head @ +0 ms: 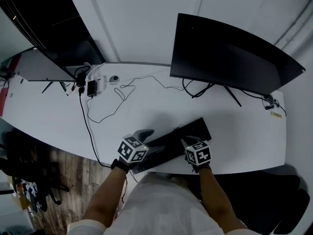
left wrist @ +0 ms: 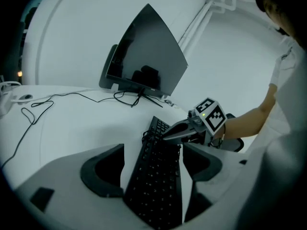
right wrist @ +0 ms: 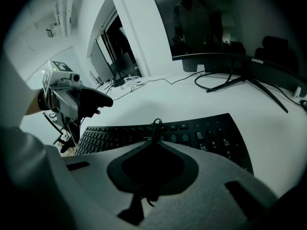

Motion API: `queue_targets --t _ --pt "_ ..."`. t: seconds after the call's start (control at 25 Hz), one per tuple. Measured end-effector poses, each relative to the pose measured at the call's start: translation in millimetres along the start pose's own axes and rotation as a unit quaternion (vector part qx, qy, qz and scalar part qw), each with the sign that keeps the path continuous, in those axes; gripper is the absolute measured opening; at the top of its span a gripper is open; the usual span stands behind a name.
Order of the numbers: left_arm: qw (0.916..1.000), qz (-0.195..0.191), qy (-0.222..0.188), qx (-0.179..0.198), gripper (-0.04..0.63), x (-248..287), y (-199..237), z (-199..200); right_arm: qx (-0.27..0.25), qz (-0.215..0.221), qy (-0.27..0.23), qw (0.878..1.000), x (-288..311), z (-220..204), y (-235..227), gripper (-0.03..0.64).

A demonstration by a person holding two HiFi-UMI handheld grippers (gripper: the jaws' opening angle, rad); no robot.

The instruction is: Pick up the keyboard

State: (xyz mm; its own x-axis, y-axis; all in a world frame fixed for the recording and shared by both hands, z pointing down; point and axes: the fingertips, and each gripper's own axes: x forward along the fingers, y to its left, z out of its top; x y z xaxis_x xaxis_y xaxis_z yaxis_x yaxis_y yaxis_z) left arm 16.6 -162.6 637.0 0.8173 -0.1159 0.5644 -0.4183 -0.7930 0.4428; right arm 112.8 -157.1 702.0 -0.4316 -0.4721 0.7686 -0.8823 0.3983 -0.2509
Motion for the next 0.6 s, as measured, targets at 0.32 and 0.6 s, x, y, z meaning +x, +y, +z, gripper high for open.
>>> queue_targets --t 0.32,0.6 --pt "0.9984 -0.021 0.051 0.010 0.353 12.1 12.5 -9.4 -0.001 -0.002 0.002 1.000 -0.3 0.9 0.2 0.023" --pt "0.9960 -0.048 0.076 0.007 0.353 21.8 12.6 -14.4 -0.017 -0.005 -0.005 1.000 -4.4 3.5 3.2 0.021"
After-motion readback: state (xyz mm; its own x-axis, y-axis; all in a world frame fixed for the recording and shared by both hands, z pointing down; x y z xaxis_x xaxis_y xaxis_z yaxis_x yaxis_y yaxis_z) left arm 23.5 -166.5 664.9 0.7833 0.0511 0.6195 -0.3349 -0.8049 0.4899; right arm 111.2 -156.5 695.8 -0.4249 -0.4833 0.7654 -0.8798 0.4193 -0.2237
